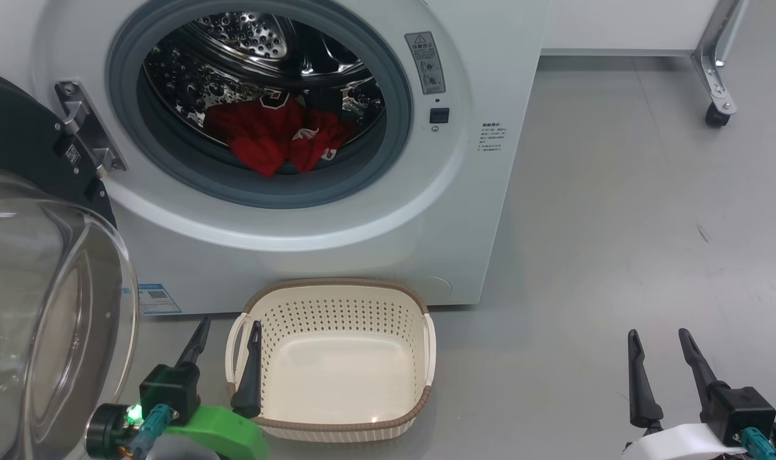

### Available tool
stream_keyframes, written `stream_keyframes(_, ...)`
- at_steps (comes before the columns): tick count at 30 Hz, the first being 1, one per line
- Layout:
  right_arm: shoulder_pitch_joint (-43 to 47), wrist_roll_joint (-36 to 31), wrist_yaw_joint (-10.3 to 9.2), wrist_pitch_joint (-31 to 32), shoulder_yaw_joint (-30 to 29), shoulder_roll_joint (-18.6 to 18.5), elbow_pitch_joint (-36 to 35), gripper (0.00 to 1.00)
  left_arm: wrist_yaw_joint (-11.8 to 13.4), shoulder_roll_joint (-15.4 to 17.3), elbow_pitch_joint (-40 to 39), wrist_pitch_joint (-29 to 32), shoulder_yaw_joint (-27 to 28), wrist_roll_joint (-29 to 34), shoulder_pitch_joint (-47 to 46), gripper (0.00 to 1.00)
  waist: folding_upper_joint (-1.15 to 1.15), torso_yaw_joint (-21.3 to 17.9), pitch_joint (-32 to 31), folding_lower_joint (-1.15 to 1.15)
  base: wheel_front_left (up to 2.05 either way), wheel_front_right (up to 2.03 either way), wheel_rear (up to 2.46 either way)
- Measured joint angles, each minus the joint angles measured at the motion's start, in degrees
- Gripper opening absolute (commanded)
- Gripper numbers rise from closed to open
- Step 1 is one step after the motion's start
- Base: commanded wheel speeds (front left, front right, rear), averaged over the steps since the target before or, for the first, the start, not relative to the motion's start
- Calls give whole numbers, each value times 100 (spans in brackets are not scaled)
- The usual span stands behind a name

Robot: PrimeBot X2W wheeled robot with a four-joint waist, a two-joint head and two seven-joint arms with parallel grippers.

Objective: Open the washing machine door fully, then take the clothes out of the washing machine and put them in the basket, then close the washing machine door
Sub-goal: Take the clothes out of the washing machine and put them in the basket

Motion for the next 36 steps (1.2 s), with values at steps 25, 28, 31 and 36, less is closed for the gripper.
stream_keyframes(25,0,0,4,0,1,10,25,100,52,0,48,8,8,0,4,100,0,18,-99,0,39,-39,0)
stream_keyframes(28,0,0,4,0,4,10,24,100,54,1,59,9,13,0,7,100,0,14,-87,0,0,0,0)
stream_keyframes(31,0,0,4,0,7,10,15,100,55,1,60,10,23,0,7,100,0,7,-32,0,0,0,0)
stream_keyframes(36,-2,0,7,0,12,11,-52,100,55,-3,87,60,22,-42,-10,100,0,7,83,0,0,0,0)
